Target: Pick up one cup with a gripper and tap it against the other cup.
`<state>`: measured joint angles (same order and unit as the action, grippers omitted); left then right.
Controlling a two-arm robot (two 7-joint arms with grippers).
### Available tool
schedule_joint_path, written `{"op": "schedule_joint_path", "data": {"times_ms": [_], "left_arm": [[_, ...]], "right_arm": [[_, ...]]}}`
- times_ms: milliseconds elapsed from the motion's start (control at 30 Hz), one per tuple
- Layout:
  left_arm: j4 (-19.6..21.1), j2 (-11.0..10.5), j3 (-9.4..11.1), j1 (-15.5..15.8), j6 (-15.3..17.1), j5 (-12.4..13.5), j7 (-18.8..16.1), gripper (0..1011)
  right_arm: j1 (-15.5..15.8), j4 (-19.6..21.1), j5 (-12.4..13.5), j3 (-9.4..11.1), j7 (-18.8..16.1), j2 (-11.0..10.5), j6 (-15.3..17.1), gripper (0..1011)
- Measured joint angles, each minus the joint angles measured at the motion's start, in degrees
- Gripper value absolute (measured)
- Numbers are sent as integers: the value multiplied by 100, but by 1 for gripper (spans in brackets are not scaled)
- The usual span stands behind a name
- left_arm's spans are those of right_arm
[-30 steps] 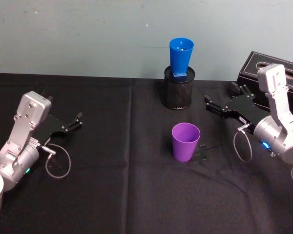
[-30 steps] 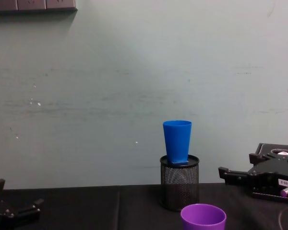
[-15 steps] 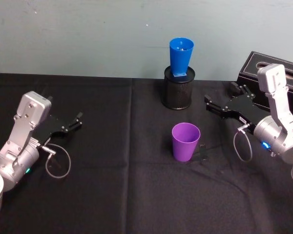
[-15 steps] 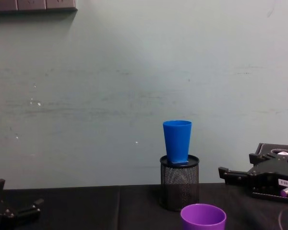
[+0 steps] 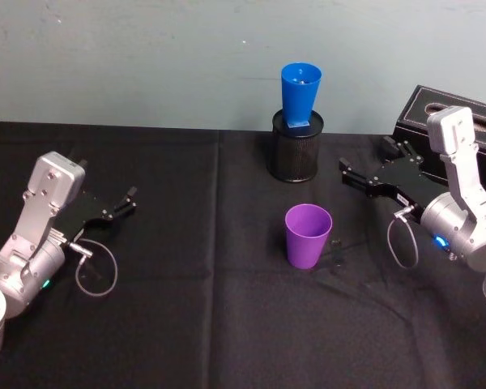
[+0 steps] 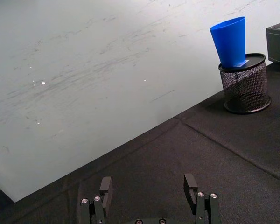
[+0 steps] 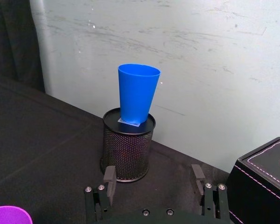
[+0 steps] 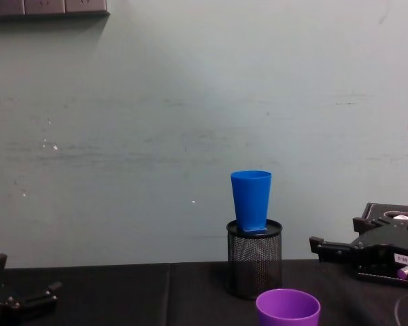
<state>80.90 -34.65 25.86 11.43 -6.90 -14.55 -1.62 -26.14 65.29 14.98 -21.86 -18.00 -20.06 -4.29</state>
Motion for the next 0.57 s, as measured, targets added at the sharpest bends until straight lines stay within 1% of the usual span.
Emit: {"op": "schedule_joint_path", "data": {"times_ms": [567], "left_arm": [[0, 0, 0, 0, 0, 0, 0, 1005]], "right_arm": [[0, 0, 0, 0, 0, 0, 0, 1003]]}}
